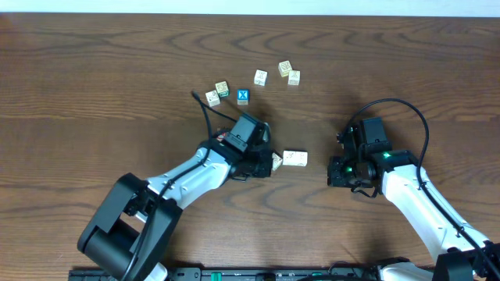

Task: Lift 3 blocks

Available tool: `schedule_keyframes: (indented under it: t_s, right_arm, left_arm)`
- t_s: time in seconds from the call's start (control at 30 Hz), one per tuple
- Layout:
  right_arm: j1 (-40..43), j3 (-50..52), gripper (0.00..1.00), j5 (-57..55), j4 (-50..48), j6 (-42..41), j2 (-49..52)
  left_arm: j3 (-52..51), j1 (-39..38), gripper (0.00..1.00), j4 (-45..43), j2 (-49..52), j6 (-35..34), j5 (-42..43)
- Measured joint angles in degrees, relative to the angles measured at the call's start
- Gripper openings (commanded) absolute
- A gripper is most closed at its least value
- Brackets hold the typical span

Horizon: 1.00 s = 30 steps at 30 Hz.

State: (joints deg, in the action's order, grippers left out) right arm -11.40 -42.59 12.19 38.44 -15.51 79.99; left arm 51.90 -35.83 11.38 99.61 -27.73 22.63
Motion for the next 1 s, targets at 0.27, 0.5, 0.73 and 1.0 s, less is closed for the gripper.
schedule_keyframes:
  t_s: [0.27, 0.5, 0.73, 1.0]
  right_arm:
    - [0.00, 0.00, 0.01, 0.00, 0.28, 0.00, 0.00]
    - [0.00, 0.02, 0.01, 0.00, 0.28, 0.00, 0.00]
    - [0.00, 0.02, 0.01, 0.00, 0.26, 0.00, 0.00]
    - [0.00, 0.02, 0.01, 0.00, 0.20, -0.02, 0.00]
  left_arm:
    - [0.00, -0.55, 0.07, -0.28, 0.00, -0.83, -0.92]
    - [0.00, 0.70, 0.08, -0.31, -0.02, -0.83, -1.90]
    - [0.00, 2.91, 0.07, -0.50, -0.02, -0.85, -2.14]
    - [0.00, 3.13, 0.07, -1.07, -0.02, -1.03, -2.43]
